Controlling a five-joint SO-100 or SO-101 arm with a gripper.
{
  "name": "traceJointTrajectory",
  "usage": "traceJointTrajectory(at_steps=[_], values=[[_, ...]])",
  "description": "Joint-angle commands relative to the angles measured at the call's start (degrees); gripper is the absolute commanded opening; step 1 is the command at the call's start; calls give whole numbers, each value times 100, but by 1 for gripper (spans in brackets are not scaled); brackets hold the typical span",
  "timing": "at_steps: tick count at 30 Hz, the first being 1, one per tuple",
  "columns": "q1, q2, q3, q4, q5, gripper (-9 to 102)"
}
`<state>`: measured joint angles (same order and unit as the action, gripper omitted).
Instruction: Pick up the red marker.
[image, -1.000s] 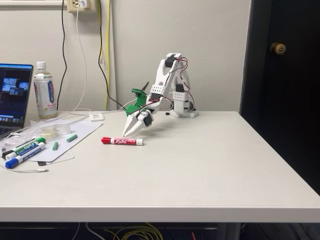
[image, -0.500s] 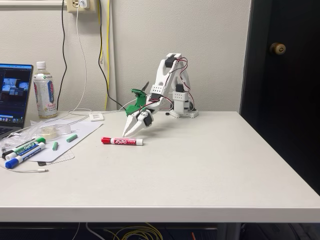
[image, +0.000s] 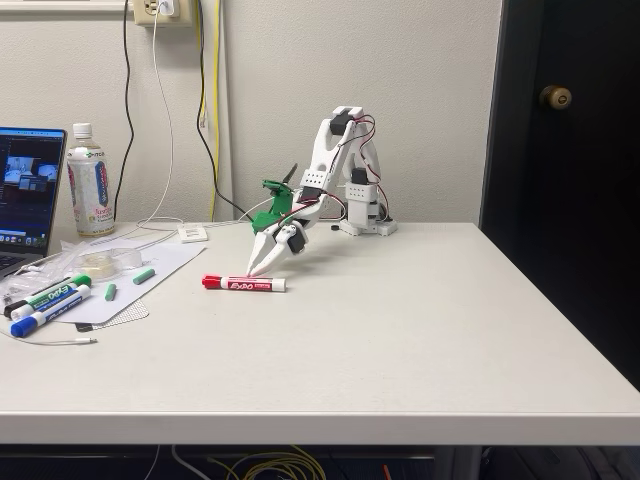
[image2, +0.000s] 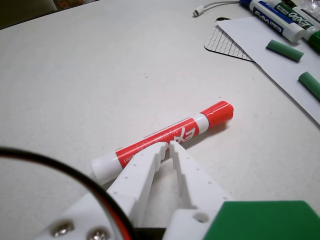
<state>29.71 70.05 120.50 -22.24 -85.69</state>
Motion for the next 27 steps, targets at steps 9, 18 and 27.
traceJointTrajectory(at_steps=[9, 18, 27], values=[[62, 501, -185, 185, 62, 0], [70, 940, -185, 773, 229, 0], [9, 1872, -650, 2654, 589, 0]])
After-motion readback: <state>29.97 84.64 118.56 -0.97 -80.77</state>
